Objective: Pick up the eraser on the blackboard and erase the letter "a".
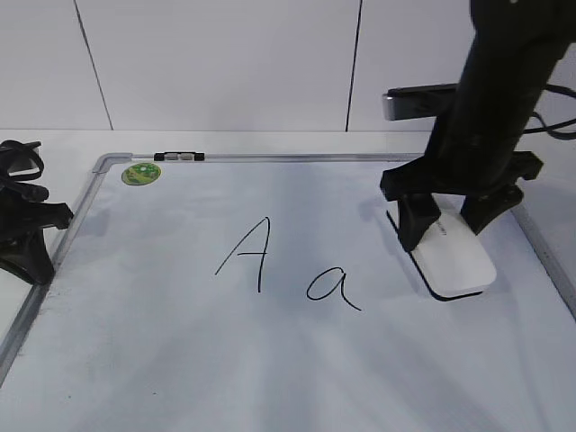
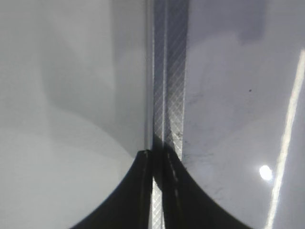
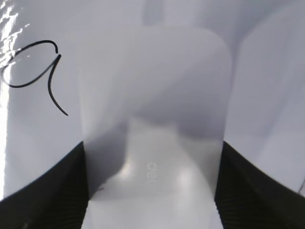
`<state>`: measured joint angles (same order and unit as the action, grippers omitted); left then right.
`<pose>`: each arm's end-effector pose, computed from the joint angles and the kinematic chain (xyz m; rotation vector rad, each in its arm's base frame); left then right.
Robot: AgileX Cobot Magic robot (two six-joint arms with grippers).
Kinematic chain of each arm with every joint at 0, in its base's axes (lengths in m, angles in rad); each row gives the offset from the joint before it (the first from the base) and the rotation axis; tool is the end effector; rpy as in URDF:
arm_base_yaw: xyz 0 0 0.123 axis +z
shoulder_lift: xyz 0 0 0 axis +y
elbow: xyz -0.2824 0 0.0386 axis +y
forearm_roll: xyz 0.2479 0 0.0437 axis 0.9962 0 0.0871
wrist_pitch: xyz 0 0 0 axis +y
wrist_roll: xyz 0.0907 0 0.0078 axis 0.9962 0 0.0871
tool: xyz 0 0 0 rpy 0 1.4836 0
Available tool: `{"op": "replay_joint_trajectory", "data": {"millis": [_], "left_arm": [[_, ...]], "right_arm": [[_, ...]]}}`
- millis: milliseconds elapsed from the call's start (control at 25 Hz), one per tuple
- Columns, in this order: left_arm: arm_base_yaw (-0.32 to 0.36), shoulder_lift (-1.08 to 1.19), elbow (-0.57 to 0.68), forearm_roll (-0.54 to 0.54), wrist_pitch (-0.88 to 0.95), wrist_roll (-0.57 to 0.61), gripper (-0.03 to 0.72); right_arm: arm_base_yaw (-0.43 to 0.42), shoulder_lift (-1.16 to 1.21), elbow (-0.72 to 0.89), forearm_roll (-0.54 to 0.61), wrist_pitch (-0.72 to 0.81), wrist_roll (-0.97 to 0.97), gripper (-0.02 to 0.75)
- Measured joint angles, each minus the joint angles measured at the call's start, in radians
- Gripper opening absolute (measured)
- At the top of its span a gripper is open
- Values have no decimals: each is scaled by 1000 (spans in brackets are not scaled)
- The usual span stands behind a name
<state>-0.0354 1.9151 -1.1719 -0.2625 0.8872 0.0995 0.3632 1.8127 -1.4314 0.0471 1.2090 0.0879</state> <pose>0.3467 -0.0306 0.1511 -0.0443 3.0911 -0.3174 0.3328 0.1308 0.2455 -0.4000 3.0582 0.0904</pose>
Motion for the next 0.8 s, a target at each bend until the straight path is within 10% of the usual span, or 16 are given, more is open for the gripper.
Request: {"op": "replay_joint_trajectory", "data": {"millis": [800], "left_arm": [[0,0,-1,-2,1,0,17]], "right_arm": [[123,297,-205,7,6,-6,563]]}}
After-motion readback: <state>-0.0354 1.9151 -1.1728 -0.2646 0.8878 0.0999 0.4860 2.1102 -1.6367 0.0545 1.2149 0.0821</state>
